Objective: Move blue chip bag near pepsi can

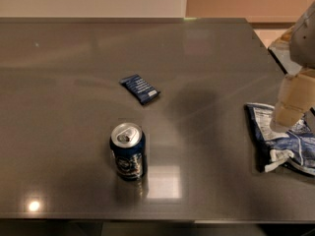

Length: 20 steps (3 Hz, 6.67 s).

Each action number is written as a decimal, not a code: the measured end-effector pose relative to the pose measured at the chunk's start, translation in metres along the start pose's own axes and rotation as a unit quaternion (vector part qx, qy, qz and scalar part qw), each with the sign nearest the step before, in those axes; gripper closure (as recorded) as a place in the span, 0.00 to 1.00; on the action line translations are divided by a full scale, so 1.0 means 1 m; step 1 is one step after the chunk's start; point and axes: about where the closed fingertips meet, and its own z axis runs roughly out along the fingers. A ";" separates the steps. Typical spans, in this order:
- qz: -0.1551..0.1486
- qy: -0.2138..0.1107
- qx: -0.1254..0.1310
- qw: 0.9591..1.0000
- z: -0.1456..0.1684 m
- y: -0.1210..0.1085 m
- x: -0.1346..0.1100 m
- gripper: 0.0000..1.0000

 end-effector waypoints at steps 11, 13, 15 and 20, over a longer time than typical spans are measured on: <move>-0.246 -0.024 -0.019 0.969 0.020 0.025 0.054 0.06; -0.246 -0.024 -0.017 0.969 0.019 0.025 0.053 0.00; -0.272 0.016 -0.039 0.961 0.018 0.016 0.055 0.00; -0.355 0.005 -0.083 0.931 0.071 0.042 0.122 0.00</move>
Offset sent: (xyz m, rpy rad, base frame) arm -0.0052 -0.0252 -0.0054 -0.0419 0.0060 0.1331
